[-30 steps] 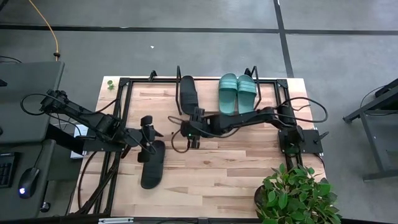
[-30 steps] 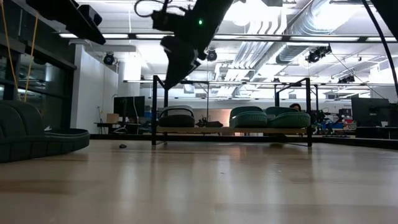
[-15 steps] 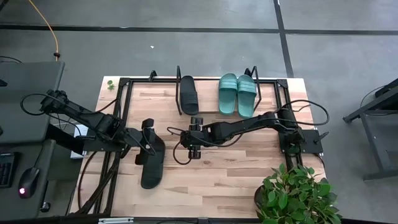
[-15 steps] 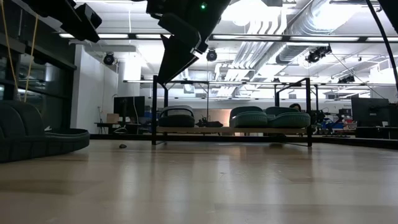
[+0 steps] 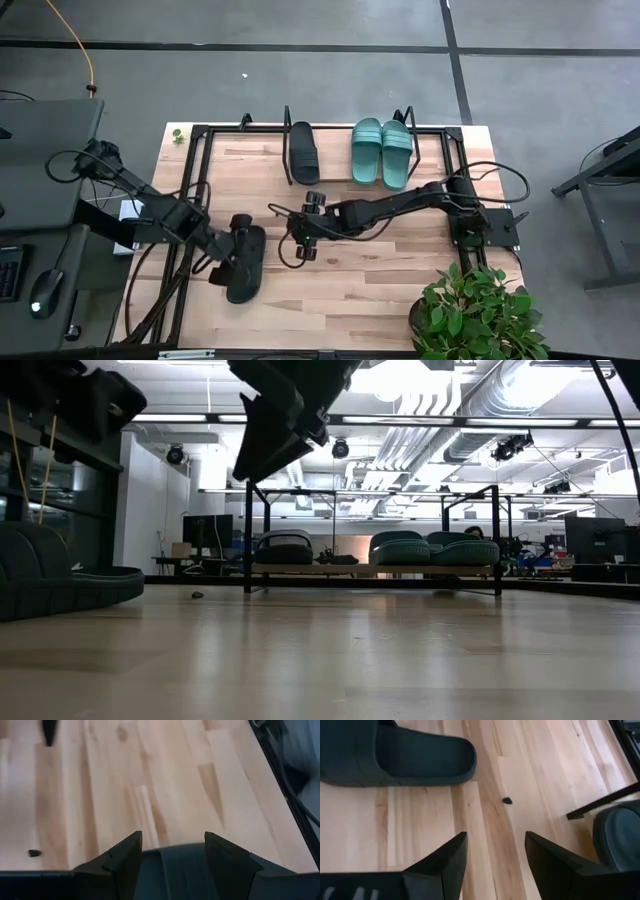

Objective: Pick and place slides into the shelf
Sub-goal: Put the black slide on the shelf

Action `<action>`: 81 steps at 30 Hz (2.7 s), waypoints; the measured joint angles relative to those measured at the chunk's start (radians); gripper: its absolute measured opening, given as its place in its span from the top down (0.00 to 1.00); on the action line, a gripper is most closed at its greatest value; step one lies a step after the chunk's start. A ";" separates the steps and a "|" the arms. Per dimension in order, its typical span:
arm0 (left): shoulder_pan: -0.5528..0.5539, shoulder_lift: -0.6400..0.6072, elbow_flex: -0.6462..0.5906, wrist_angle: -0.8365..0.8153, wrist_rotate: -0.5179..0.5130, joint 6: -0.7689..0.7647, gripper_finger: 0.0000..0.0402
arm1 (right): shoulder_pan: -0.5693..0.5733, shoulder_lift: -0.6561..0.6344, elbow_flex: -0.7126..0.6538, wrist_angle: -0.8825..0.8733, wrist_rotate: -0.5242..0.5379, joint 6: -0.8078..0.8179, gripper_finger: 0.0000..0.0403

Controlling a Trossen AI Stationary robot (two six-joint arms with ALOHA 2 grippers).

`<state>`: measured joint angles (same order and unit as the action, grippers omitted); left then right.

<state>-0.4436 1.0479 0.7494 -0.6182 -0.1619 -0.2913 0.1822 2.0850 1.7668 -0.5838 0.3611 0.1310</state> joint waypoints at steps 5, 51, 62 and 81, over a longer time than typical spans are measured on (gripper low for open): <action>-0.079 0.031 0.000 0.005 -0.001 -0.004 0.51 | 0.012 0.000 0.000 0.020 -0.004 -0.007 0.53; -0.454 0.701 0.488 -0.419 -0.304 -0.513 0.51 | 0.028 0.000 0.000 0.078 -0.131 0.028 0.53; -0.453 0.889 0.614 -0.610 -0.291 -0.607 0.51 | 0.050 0.000 0.000 0.094 -0.129 0.028 0.53; -0.447 0.933 0.612 -0.698 -0.325 -0.658 0.51 | 0.065 0.000 0.000 0.103 -0.129 0.037 0.53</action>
<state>-0.8902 1.9808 1.3617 -1.3167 -0.4874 -0.9497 0.2474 2.0853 1.7664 -0.4808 0.2320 0.1677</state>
